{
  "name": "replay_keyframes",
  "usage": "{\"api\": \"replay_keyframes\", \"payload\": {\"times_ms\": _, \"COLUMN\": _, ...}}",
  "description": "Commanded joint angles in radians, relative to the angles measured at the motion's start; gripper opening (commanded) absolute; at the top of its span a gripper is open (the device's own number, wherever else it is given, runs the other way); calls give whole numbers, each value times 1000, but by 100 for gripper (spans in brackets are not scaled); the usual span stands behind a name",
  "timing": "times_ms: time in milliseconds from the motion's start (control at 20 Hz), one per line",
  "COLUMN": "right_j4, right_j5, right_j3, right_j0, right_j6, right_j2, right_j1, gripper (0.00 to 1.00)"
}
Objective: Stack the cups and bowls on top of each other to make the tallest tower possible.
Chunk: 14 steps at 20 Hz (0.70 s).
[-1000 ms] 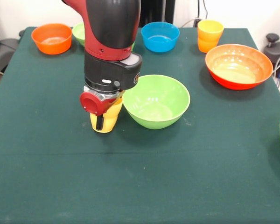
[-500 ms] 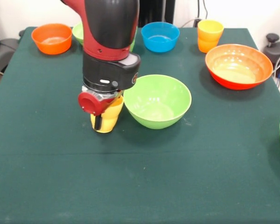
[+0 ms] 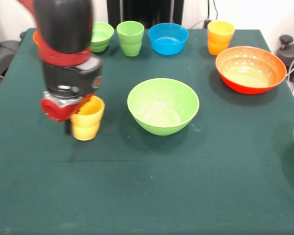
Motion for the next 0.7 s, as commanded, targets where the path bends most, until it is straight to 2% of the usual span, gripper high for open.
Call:
{"api": "replay_keyframes", "payload": {"times_ms": 50, "right_j4": -195, "right_j5": -129, "right_j3": -119, "right_j0": -159, "right_j6": -221, "right_j2": 126, "right_j1": 273, "gripper": 0}}
{"api": "replay_keyframes", "payload": {"times_ms": 200, "right_j4": -232, "right_j5": -169, "right_j3": -140, "right_j0": -190, "right_j6": -211, "right_j2": 150, "right_j1": 293, "gripper": 0}}
{"api": "replay_keyframes", "payload": {"times_ms": 350, "right_j4": -269, "right_j5": -198, "right_j3": -161, "right_j0": -165, "right_j6": -151, "right_j2": 116, "right_j1": 313, "gripper": 0}}
{"api": "replay_keyframes", "payload": {"times_ms": 500, "right_j4": -308, "right_j5": -230, "right_j3": -164, "right_j0": -149, "right_j6": -136, "right_j2": 105, "right_j1": 317, "gripper": 0}}
{"api": "replay_keyframes", "payload": {"times_ms": 550, "right_j4": -328, "right_j5": -230, "right_j3": -171, "right_j0": -141, "right_j6": -106, "right_j2": 94, "right_j1": 321, "gripper": 100}}
{"api": "replay_keyframes", "payload": {"times_ms": 700, "right_j4": -320, "right_j5": -193, "right_j3": -176, "right_j0": -137, "right_j6": -84, "right_j2": 89, "right_j1": 324, "gripper": 100}}
